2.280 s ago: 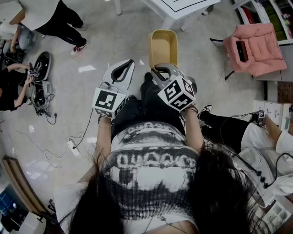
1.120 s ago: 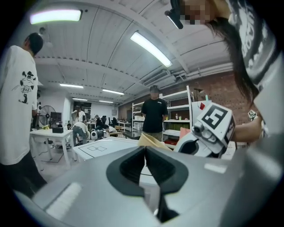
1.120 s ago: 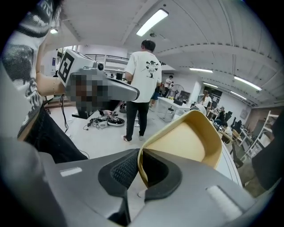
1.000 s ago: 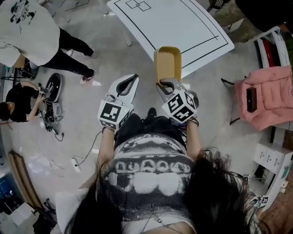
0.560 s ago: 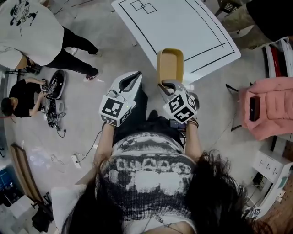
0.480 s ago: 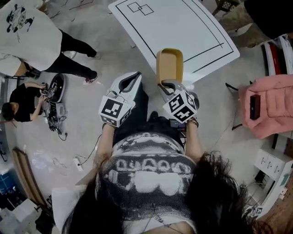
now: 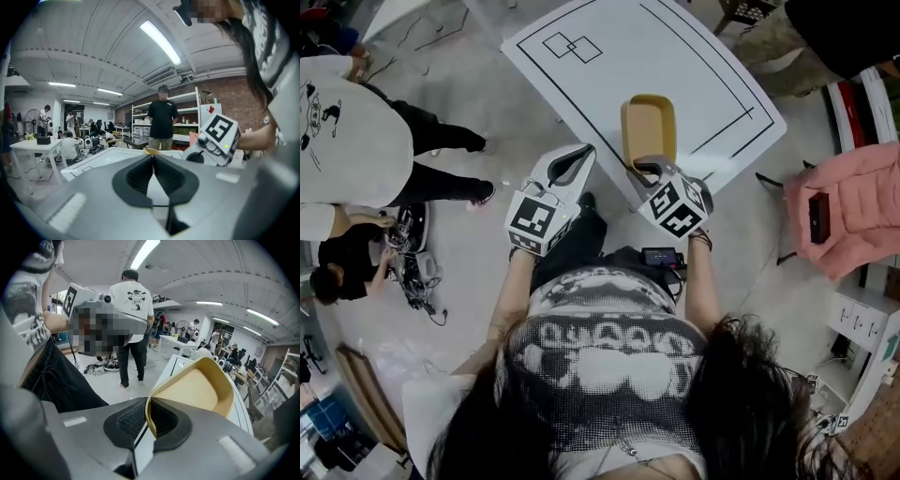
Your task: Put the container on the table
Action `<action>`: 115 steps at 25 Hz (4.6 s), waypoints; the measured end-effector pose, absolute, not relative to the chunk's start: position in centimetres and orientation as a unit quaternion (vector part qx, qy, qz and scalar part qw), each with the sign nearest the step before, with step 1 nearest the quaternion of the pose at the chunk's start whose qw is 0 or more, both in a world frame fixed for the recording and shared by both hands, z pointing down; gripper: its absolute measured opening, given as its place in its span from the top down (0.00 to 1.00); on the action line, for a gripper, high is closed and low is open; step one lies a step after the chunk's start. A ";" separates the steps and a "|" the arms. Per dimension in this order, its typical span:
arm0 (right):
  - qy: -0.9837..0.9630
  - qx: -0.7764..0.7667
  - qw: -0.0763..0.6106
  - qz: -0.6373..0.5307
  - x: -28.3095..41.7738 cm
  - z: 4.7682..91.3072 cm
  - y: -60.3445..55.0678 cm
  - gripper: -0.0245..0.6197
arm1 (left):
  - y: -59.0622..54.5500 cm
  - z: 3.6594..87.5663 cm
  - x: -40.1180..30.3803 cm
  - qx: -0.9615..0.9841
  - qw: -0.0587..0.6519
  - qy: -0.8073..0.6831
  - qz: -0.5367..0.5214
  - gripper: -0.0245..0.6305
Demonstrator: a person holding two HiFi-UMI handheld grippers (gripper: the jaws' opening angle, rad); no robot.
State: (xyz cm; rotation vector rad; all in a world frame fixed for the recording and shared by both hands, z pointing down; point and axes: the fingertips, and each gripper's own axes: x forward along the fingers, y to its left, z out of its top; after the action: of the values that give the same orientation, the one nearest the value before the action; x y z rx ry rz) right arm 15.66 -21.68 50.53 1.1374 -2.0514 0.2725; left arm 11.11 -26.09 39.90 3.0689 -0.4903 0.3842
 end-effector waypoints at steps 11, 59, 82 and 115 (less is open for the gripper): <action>-0.785 0.388 0.475 0.092 16.2 53.9 -39.2 0.92 | -40.3 40.2 9.0 0.984 0.008 -0.134 0.121 0.96; -0.777 0.581 0.217 0.108 15.8 46.5 -35.6 0.83 | -37.3 41.5 9.2 0.984 0.027 -0.120 0.131 0.96; -0.809 0.561 0.162 0.062 14.7 43.4 -10.8 0.90 | -13.7 40.5 8.4 0.974 0.021 -0.185 0.127 0.96; -0.796 0.587 0.146 0.040 2.8 40.1 -13.4 0.96 | -15.0 37.5 -4.9 0.975 -0.008 -0.189 0.116 0.96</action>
State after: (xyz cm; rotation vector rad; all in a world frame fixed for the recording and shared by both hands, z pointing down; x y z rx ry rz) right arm 2.79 -13.42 40.07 1.6893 -2.2907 0.1148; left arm -4.88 -15.05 37.52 3.0786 -0.5968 0.3662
